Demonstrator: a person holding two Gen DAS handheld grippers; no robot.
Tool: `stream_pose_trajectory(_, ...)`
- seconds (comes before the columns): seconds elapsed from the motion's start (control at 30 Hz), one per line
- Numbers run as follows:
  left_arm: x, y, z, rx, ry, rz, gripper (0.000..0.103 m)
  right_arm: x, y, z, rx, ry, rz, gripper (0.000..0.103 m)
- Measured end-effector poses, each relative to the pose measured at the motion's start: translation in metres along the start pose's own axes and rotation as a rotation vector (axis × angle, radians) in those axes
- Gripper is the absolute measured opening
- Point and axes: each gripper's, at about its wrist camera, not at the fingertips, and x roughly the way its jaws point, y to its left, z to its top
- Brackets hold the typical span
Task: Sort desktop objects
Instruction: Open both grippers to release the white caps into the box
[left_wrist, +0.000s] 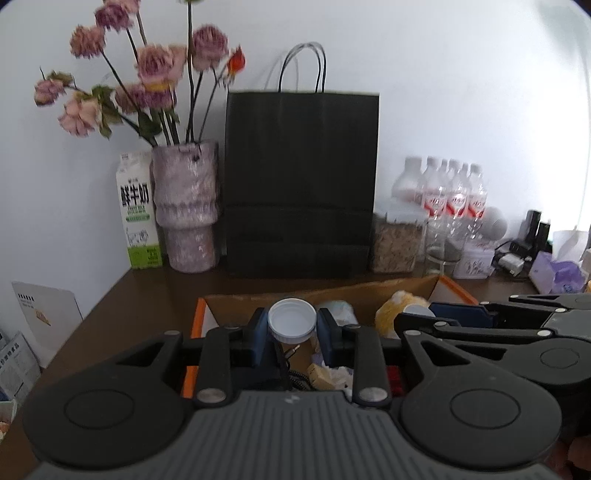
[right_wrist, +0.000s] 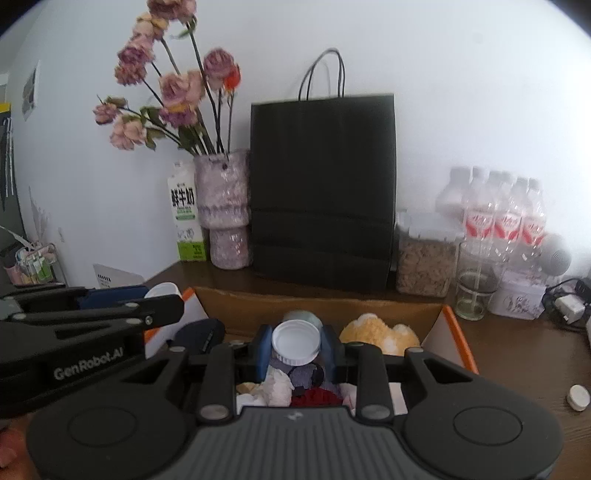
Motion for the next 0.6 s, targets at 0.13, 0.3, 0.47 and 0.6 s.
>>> stream_pose_trajectory(0.13,0.020,0.002,-0.007,-0.001,0.028,0.014,0.029,0.019,-0.001,-0.005,-0.012,0.019,-0.008,0.027)
stream_pose_trajectory(0.3,0.033,0.002,-0.014,0.015,0.032,0.038,0.029,0.036,0.000,-0.009,-0.039,0.046,-0.032,0.027)
stream_pose_trajectory(0.47,0.043,0.003,-0.021,0.035,0.057,0.044,0.029,0.044,0.005,-0.015,-0.077,0.063,-0.040,0.027)
stream_pose_trajectory(0.6,0.043,0.000,-0.023,0.055,0.059,0.059,0.030,0.042,0.004,-0.017,-0.075,0.067,-0.031,0.028)
